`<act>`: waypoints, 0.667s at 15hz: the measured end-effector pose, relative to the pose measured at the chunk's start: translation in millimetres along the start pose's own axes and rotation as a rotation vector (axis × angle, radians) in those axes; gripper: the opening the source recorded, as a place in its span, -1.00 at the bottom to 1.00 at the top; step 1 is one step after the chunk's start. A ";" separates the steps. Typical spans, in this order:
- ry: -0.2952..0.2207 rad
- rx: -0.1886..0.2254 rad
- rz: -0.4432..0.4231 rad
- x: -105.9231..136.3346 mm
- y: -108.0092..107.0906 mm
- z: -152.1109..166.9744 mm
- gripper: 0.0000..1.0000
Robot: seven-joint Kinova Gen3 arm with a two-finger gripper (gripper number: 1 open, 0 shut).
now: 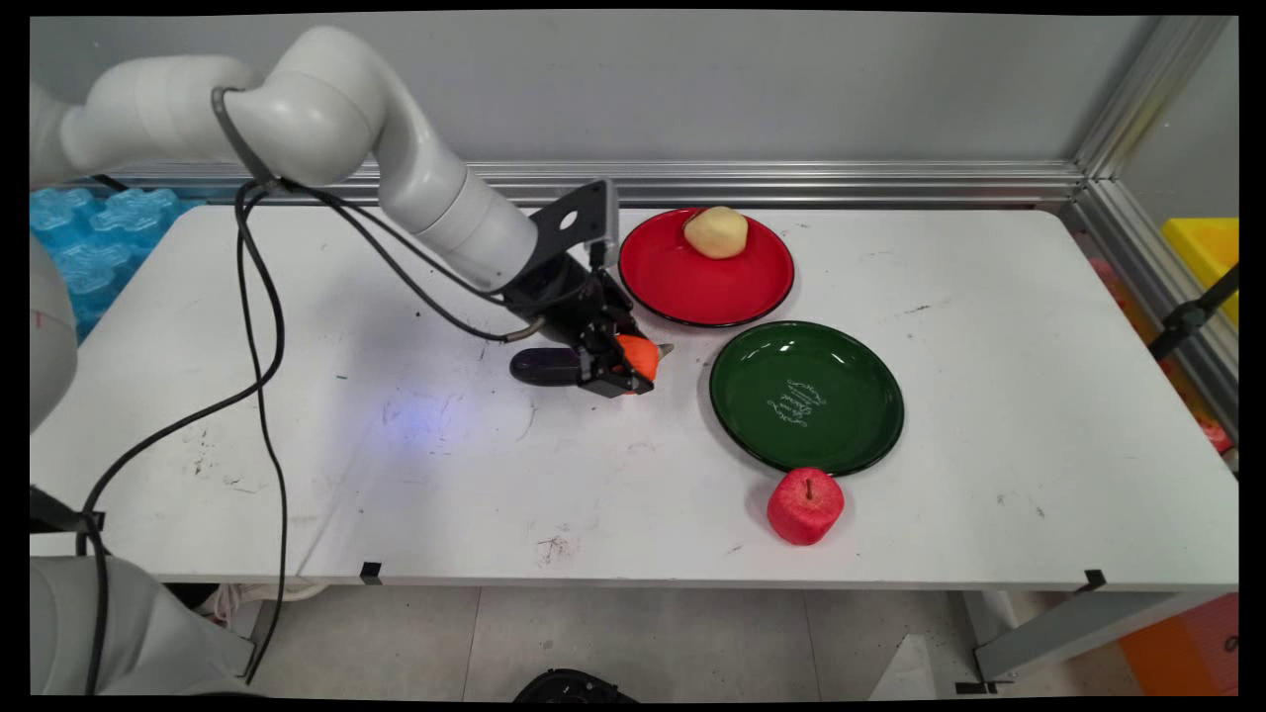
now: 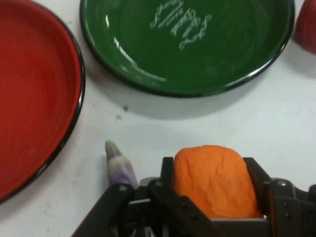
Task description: Place the picked object on the table
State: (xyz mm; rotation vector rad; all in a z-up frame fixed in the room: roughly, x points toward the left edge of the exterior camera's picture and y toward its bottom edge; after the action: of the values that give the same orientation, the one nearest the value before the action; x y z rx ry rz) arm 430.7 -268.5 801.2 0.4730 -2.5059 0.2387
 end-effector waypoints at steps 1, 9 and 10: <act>0.001 0.002 -0.005 -5.4 0.1 2.1 -1.00; 0.017 0.010 -0.046 -28.9 0.6 18.2 -1.00; 0.021 0.009 -0.052 -30.8 0.9 20.6 -1.00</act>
State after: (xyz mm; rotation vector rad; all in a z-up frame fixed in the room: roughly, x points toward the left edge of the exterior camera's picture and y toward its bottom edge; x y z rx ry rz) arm 443.8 -264.5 766.8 0.5362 -2.4695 0.2330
